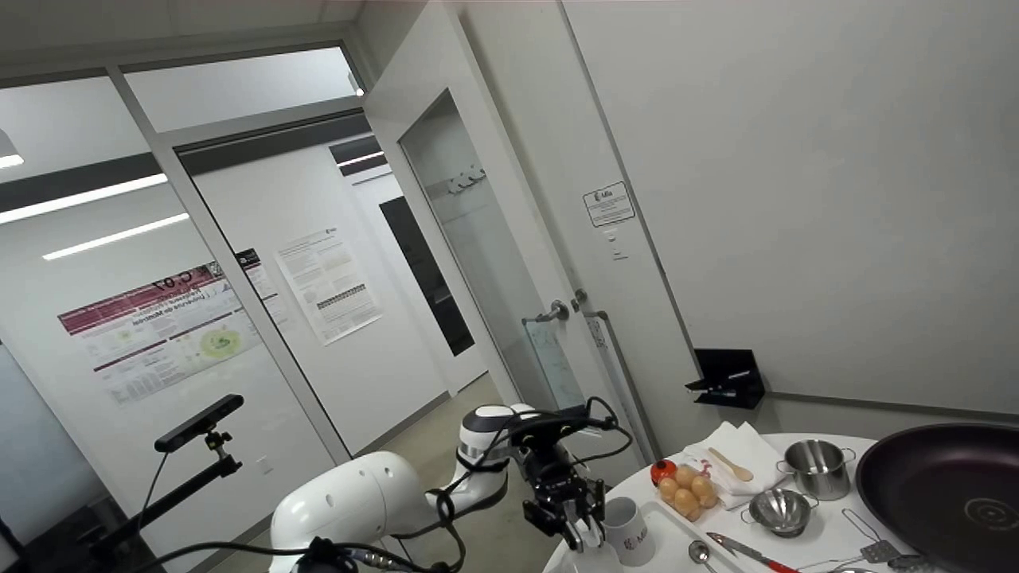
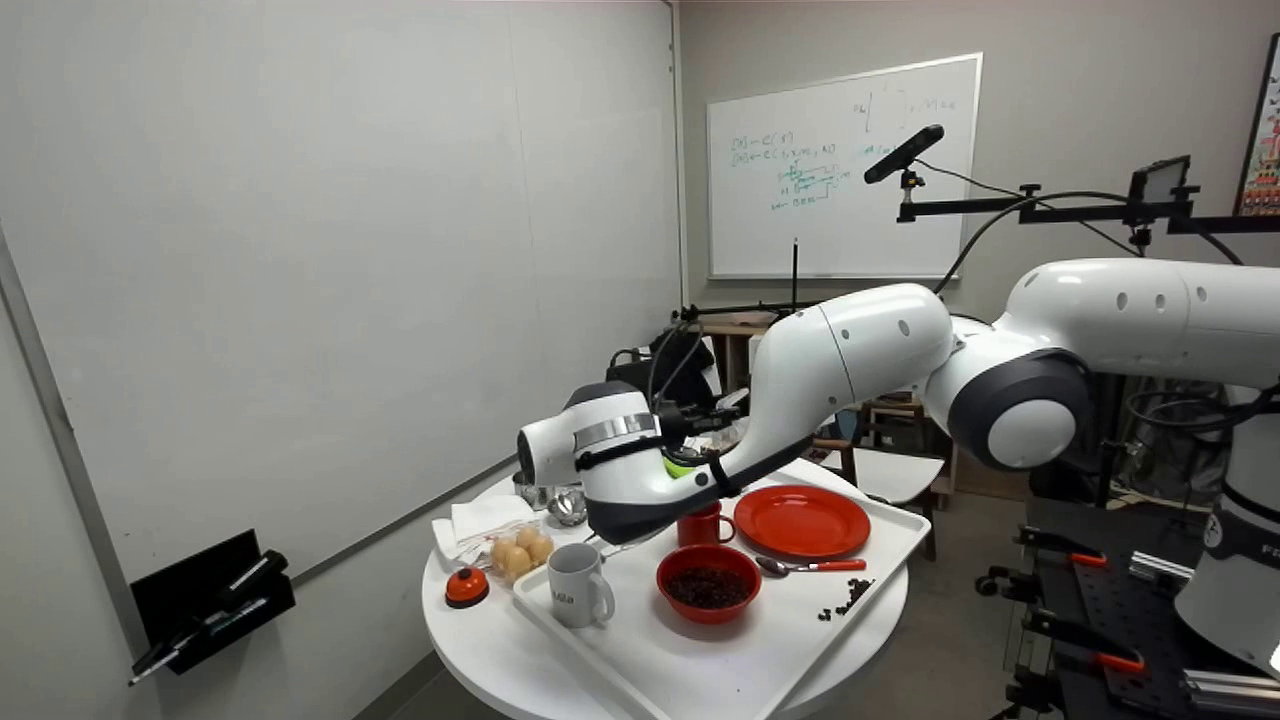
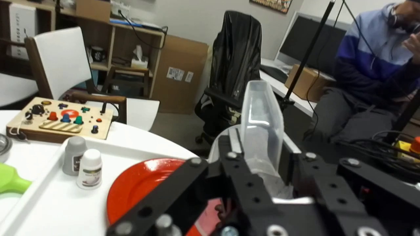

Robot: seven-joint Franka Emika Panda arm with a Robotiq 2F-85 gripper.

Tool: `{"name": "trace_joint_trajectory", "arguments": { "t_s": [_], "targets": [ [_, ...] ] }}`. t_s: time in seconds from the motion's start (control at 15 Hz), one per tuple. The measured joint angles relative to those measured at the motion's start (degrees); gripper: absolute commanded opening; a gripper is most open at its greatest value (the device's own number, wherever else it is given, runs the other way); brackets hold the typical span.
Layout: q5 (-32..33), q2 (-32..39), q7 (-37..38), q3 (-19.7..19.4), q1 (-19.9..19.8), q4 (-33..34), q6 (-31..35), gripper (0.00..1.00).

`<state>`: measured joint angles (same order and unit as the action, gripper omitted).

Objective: Pour a portion of the contents inside the clear jar into the red bowl

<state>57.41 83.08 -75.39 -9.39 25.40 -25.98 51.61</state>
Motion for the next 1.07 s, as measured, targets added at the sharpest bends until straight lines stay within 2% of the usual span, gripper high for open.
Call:
{"name": "trace_joint_trajectory", "arguments": {
  "t_s": [0.4, 1.07],
  "targets": [
    [-12.13, -0.61, 8.73, 4.11, -4.26, 3.15, 1.29, 0.07],
    [-34.10, -1.46, 31.89, 5.56, -9.16, 4.86, 9.60, 0.07]
  ]
}}
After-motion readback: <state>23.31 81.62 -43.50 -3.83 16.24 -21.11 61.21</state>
